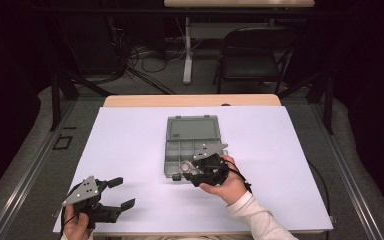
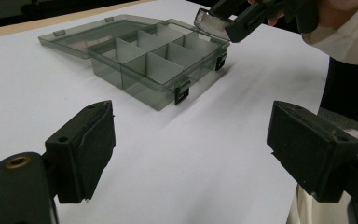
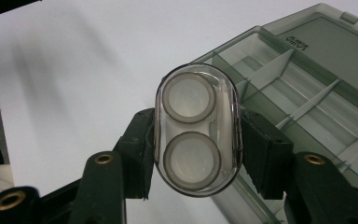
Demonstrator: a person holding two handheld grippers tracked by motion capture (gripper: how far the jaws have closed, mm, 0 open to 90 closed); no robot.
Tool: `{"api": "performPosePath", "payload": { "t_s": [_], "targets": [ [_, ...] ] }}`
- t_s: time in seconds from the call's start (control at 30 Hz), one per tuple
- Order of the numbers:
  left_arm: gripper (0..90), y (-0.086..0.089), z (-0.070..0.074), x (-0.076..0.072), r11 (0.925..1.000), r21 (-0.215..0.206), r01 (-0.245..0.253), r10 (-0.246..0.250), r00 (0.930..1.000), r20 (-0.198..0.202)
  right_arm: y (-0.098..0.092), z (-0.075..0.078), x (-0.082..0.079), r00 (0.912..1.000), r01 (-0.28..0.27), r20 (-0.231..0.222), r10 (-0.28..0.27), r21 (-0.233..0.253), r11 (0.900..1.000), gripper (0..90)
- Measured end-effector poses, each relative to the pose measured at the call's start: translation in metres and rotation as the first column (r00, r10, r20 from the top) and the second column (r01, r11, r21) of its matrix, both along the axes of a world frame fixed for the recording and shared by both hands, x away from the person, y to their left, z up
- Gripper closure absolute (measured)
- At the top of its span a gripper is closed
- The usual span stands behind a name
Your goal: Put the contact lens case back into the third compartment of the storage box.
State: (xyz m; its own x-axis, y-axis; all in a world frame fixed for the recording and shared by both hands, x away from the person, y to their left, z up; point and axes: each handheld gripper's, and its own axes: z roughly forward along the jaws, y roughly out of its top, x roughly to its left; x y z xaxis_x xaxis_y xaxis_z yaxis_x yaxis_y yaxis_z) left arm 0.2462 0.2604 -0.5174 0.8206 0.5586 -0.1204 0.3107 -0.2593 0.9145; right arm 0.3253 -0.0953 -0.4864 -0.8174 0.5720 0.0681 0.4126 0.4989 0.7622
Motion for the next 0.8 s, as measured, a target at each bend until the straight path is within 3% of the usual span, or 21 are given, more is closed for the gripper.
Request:
{"api": "performPosePath", "payload": {
  "t_s": [0.33,0.8],
  "targets": [
    [15.8,0.000,0.000,0.001,1.0000,-0.009,0.001,-0.001,1.0000,-0.007,-0.019,0.003,0.006,0.9979,0.061,0.021,-0.062,0.025,0.998,48.7],
    [15.7,0.001,0.000,0.001,0.9999,-0.014,-0.002,0.002,1.0000,-0.005,-0.042,0.007,0.016,0.9881,0.146,0.041,-0.148,0.047,0.988,48.7]
  ]
}}
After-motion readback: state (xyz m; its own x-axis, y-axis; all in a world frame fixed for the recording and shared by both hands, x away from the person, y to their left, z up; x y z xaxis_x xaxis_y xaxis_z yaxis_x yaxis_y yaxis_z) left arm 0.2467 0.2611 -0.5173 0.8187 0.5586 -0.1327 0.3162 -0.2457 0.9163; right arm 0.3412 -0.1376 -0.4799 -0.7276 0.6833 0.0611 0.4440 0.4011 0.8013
